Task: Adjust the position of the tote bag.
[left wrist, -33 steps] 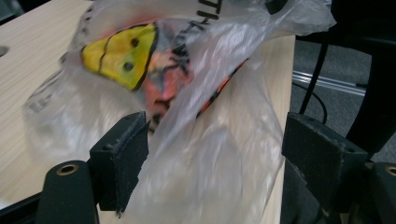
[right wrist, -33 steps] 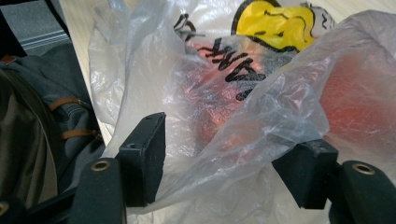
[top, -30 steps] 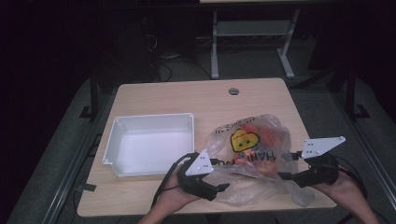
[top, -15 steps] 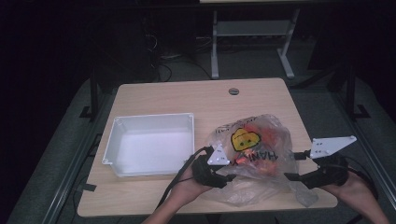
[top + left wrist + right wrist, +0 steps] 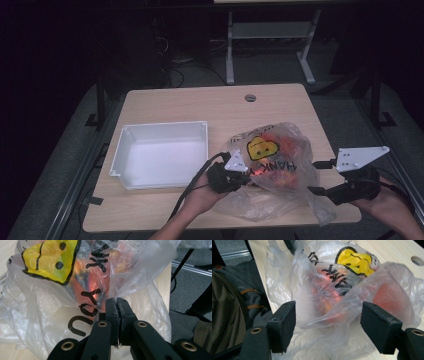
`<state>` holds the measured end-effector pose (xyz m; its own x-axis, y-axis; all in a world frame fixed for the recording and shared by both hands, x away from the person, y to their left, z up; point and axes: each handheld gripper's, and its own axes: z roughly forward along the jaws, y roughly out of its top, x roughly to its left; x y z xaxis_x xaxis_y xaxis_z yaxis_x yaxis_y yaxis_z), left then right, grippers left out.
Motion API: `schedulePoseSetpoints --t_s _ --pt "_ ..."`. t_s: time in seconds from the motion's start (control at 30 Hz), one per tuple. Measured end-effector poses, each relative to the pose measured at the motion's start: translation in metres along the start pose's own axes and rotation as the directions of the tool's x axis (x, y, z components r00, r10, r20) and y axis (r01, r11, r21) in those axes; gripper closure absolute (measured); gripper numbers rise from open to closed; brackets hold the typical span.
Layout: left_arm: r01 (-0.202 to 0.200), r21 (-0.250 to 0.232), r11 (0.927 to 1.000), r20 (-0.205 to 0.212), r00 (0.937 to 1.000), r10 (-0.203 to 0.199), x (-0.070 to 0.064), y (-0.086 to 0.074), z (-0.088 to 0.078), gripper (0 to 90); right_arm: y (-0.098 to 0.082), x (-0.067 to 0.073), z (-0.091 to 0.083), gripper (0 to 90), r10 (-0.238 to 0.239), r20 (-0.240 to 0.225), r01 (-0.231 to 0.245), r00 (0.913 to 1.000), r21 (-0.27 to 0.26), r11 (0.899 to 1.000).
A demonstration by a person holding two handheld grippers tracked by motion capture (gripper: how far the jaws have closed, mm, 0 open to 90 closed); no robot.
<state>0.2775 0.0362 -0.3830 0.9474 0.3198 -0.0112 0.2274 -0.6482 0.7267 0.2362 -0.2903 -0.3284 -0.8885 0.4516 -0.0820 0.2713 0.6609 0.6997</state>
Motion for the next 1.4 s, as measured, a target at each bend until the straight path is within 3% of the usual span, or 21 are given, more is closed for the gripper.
schedulePoseSetpoints --t_s 0.17,0.3,0.4,0.57,0.73,0.77,0.83,0.9,0.97,1.07,1.3,1.4 --pt "0.003 -0.004 1.0 0.006 1.0 -0.003 0.004 0.007 -0.005 89.7 0.008 0.004 0.0 27.1 -0.048 -0.015 0.048 0.9987 -0.001 0.999" --pt "0.033 -0.034 0.9989 -0.002 0.9995 -0.033 0.011 0.013 -0.007 89.9 0.011 0.004 0.009 26.9 -0.085 -0.043 0.086 0.9955 0.016 0.996" --pt "0.044 -0.044 0.9981 -0.01 0.999 -0.044 0.016 0.014 -0.008 90.0 0.01 0.002 0.015 26.8 -0.085 -0.06 0.087 0.9946 0.033 0.996" --pt "0.068 -0.07 0.9952 -0.025 0.9972 -0.07 0.023 0.019 -0.01 89.9 0.005 -0.005 0.042 26.2 -0.105 -0.031 0.109 0.9939 0.13 0.986" --pt "0.066 -0.074 0.995 -0.028 0.9973 -0.068 0.026 0.026 -0.007 90.0 -0.001 -0.009 0.077 26.8 -0.086 0.002 0.085 0.9963 0.188 0.979" --pt "0.07 -0.081 0.9942 -0.031 0.9969 -0.073 0.027 0.027 -0.007 90.0 -0.003 -0.011 0.086 30.8 -0.069 0.004 0.067 0.9976 0.198 0.978" --pt "0.071 -0.085 0.9938 -0.039 0.9965 -0.074 0.029 0.029 -0.007 90.0 -0.005 -0.013 0.09 34.1 -0.065 0.01 0.062 0.9978 0.199 0.978" --pt "0.077 -0.092 0.9928 -0.047 0.9956 -0.081 0.031 0.029 -0.009 90.0 -0.007 -0.014 0.093 50.9 -0.067 0.009 0.064 0.9977 0.198 0.978" --pt "0.077 -0.091 0.9929 -0.058 0.9949 -0.082 0.033 0.029 -0.01 90.0 -0.01 -0.016 0.093 65.9 -0.073 0.008 0.07 0.9973 0.204 0.976" --pt "0.083 -0.087 0.9928 -0.075 0.9932 -0.089 0.037 0.028 -0.01 90.0 -0.013 -0.018 0.091 79.5 -0.061 0.003 0.059 0.9982 0.203 0.977" --pt "0.099 -0.09 0.9911 -0.103 0.9888 -0.108 0.042 0.028 -0.009 90.0 -0.008 -0.027 0.061 84.0 -0.034 0.031 0.029 0.999 0.145 0.989" --pt "0.101 -0.086 0.9911 -0.115 0.9872 -0.111 0.043 0.03 -0.008 90.0 -0.002 -0.034 0.048 84.1 -0.029 0.064 0.021 0.9975 0.128 0.992"
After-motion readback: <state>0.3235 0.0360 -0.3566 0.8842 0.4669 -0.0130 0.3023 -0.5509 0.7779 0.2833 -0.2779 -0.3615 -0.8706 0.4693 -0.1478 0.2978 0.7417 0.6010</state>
